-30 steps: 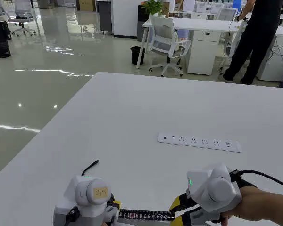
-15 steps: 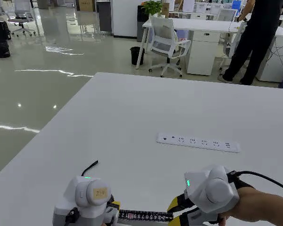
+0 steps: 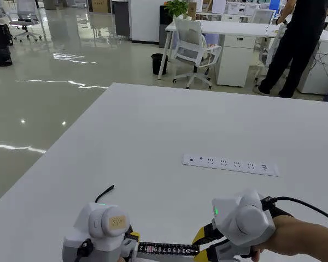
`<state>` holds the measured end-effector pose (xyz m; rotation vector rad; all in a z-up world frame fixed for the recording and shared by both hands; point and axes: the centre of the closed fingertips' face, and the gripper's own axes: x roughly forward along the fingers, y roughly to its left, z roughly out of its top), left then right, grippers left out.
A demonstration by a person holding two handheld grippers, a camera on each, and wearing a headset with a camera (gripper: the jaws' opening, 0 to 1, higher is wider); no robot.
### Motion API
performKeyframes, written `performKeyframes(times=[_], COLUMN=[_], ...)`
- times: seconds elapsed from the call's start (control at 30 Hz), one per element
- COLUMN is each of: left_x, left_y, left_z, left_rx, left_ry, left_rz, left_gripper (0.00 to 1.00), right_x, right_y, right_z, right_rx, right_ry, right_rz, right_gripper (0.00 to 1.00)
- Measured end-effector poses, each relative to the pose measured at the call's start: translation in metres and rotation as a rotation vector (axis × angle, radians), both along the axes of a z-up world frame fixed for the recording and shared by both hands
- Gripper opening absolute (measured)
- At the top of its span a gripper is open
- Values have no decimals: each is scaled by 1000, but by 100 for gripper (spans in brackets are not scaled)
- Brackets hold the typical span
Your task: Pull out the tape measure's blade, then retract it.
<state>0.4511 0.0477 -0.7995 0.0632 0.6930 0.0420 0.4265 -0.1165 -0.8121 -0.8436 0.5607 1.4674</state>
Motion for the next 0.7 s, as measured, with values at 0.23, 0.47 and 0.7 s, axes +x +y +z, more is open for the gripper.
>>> performKeyframes(times=[0.23, 0.47, 0.7], left_x=[1, 1, 0], left_y=[0, 0, 0], left_z=[0, 0, 0], left_rx=[1, -1, -1], left_ry=[1, 2, 3], left_rz=[-1, -2, -3], left_gripper=[56, 56, 56], right_x=[1, 1, 0], right_y=[1, 4, 6], right_z=[-1, -1, -2], right_rx=[1, 3, 4], right_ry=[-1, -1, 0], right_rz=[2, 4, 5], right_gripper=[14, 14, 14])
